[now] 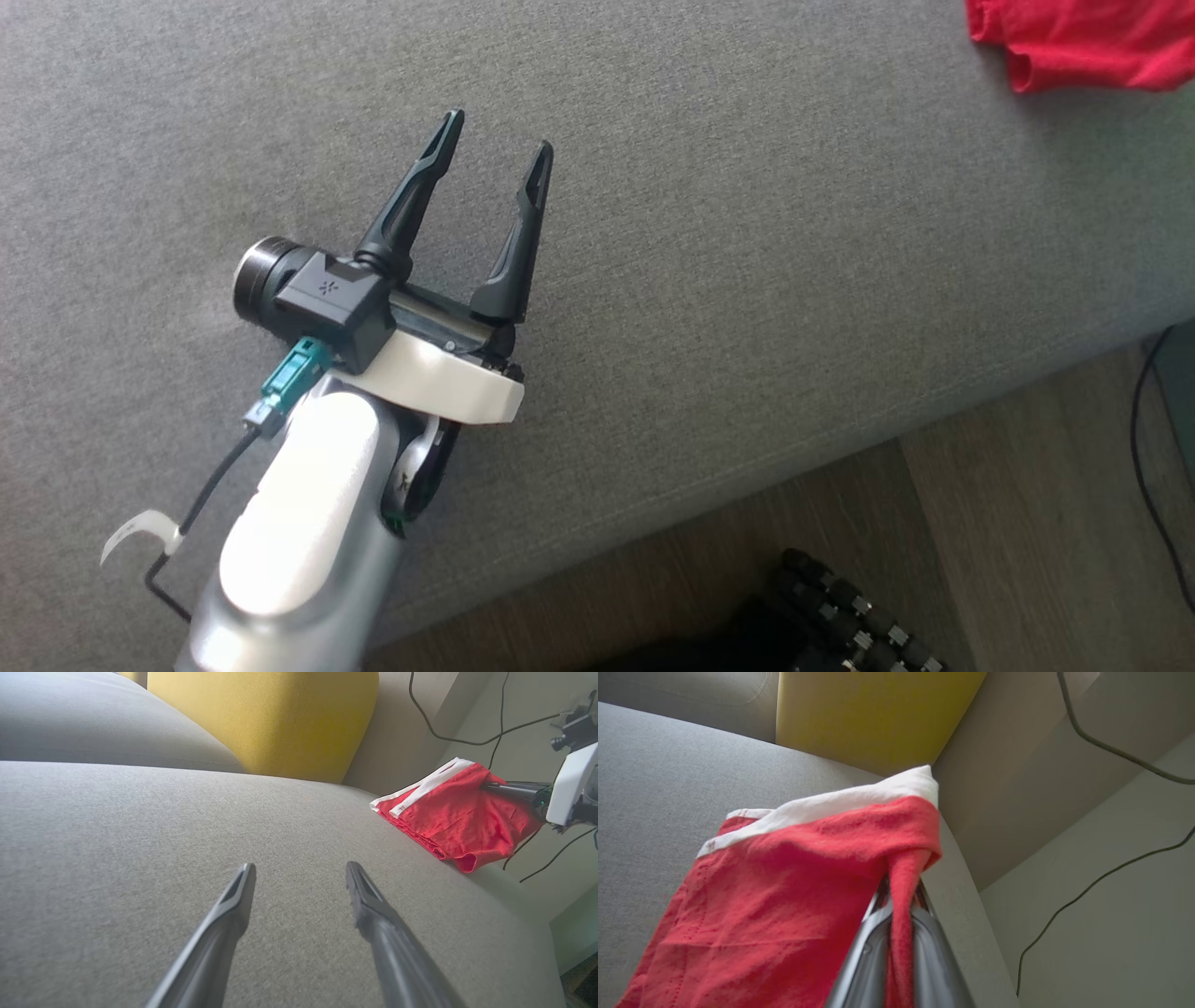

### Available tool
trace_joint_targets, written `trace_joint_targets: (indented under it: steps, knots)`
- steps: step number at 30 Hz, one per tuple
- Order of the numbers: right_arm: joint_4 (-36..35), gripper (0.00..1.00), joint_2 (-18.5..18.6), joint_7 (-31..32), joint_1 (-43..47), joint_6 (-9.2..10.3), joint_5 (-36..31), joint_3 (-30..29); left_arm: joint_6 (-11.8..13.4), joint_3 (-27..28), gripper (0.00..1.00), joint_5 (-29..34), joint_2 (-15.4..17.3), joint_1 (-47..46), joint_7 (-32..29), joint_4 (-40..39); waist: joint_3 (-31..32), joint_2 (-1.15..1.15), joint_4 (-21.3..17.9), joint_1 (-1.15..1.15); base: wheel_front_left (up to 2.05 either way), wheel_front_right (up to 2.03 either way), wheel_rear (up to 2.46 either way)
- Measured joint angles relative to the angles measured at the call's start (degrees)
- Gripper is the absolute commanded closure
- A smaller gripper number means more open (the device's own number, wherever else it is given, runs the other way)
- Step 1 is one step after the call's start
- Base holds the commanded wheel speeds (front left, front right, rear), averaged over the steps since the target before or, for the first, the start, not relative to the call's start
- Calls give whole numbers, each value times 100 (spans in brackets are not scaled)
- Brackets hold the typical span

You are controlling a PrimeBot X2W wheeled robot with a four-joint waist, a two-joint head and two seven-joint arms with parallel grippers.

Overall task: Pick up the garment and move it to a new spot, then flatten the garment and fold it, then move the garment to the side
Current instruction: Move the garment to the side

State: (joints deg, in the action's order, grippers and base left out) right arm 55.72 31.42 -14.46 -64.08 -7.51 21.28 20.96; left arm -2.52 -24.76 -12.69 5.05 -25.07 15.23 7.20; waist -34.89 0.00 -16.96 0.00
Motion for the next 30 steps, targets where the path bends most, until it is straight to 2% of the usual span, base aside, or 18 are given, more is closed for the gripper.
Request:
trace_joint_targets:
  steps: [3,4,6,19,30]
  knots:
    - [-110,100,-30,0,21,0,-112,-186,0,1,0,-9,1,8,0,-3,1,0,11,0,0,0,0]
    - [-175,86,-42,0,31,0,-141,-221,0,2,0,-22,1,8,0,-3,3,0,16,0,0,0,0]
    - [-259,0,-66,-1,52,0,-200,-236,0,3,0,-57,1,7,0,-3,12,0,26,0,0,0,0]
    - [-310,0,-154,-1,267,0,-202,-387,-2,8,0,-119,-20,23,-2,119,144,0,158,0,0,0,0]
    - [-1012,0,-366,-1,307,1,58,-169,0,179,0,-381,-178,339,-10,166,746,0,466,0,0,0,0]
